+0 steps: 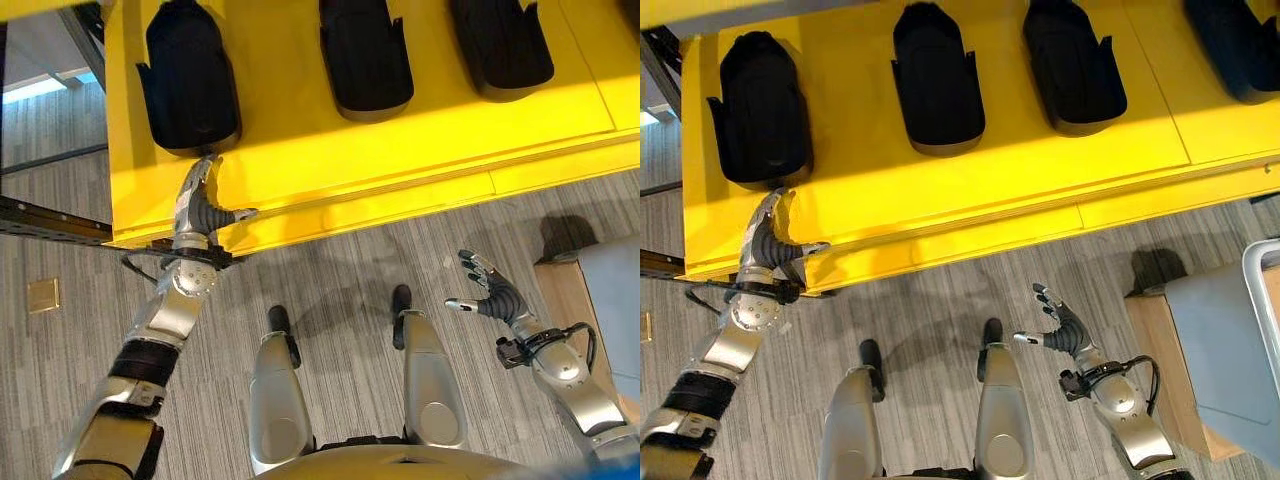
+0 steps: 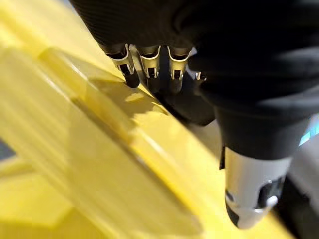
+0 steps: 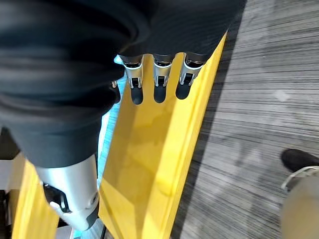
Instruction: Move parts from the plastic box to the shelf.
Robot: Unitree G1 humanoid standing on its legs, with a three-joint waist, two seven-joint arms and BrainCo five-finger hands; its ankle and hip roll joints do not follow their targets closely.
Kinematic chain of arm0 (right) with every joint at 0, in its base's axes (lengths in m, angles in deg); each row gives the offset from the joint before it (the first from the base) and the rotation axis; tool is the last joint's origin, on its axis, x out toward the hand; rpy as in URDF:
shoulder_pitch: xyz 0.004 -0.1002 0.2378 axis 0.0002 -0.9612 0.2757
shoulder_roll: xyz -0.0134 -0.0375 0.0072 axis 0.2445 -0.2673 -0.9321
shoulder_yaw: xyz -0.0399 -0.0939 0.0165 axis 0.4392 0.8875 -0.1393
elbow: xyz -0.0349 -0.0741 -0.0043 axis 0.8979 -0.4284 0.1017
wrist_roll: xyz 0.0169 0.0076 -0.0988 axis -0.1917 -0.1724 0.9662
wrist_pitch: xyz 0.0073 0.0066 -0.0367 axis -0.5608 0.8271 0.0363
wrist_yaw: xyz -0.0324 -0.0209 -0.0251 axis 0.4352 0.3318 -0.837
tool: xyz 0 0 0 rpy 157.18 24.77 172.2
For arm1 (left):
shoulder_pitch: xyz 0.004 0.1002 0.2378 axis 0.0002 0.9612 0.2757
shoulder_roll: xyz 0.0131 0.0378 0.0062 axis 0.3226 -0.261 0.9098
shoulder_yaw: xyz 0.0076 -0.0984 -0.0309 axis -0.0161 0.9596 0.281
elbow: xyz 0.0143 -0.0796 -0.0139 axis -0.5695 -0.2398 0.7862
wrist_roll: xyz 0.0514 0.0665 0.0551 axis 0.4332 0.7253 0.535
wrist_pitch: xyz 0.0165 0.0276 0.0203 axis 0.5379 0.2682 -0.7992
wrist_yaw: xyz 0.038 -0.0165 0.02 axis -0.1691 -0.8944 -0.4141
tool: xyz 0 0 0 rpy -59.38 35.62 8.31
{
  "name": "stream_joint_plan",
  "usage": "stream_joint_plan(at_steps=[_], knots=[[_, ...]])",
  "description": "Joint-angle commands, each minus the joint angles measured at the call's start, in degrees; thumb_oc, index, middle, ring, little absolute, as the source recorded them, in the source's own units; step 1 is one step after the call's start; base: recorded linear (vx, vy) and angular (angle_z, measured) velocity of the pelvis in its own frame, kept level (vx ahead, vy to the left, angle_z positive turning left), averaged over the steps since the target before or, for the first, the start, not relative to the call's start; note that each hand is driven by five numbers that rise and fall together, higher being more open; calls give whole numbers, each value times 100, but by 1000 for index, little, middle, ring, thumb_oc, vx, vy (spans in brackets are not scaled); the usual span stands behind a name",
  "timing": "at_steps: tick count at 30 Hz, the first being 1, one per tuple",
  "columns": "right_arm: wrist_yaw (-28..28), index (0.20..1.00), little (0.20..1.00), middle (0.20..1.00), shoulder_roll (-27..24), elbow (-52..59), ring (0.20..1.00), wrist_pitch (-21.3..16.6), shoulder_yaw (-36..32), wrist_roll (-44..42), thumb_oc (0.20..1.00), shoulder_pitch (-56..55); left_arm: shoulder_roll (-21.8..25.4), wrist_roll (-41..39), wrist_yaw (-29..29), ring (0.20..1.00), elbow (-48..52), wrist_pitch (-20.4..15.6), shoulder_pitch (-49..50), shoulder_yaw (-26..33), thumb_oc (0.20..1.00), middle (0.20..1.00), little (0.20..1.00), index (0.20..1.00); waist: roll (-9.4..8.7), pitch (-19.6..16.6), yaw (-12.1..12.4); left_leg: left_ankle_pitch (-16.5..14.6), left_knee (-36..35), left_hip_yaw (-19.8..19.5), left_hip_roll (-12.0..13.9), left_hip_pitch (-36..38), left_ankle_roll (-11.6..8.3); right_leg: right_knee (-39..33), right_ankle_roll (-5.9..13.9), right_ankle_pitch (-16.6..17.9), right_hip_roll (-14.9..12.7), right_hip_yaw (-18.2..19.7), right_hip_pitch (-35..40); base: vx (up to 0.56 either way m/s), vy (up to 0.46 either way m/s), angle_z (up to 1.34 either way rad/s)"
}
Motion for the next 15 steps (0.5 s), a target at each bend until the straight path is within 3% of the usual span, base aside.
stream_joint_plan(at_steps=[1, 4, 8, 15], knots=[[-1, 1000, 1000, 1000, 56, 190, 1000, -215, -120, -170, 1000, 51, -315, -1863, 970, 1000, 10, -333, 839, -455, 1000, 1000, 1000, 1000, -26, -146, -38, 113, 32, -75, 34, 66, 73, 71, 206, 21, -191, 53, 365, 1, -17, 6], [-22, 1000, 1000, 1000, 92, 154, 1000, -291, -36, -136, 1000, 114, -513, -3169, 1504, 1000, 259, -407, 1321, -698, 1000, 1000, 1000, 1000, 3, -168, 0, 148, -68, -124, 7, 251, 91, 1, 218, 31, -200, 16, 590, 18, -26, 5], [-112, 1000, 1000, 1000, 184, 141, 1000, -360, 73, -125, 1000, 225, -656, -4201, 1846, 1000, 708, -339, 1792, -916, 1000, 1000, 1000, 1000, 59, -227, 67, 243, -358, -207, -56, 598, 108, -175, 247, 48, -227, -84, 987, 33, -33, 12], [-168, 1000, 1000, 1000, 320, 170, 1000, -450, 140, 12, 1000, 255, -729, -4683, 2168, 1000, 1247, -367, 2443, -795, 1000, 1000, 1000, 1000, 265, -775, 244, 694, -1566, -287, -136, 1479, 153, -981, 352, 166, -247, -463, 1832, 46, -29, 21]])
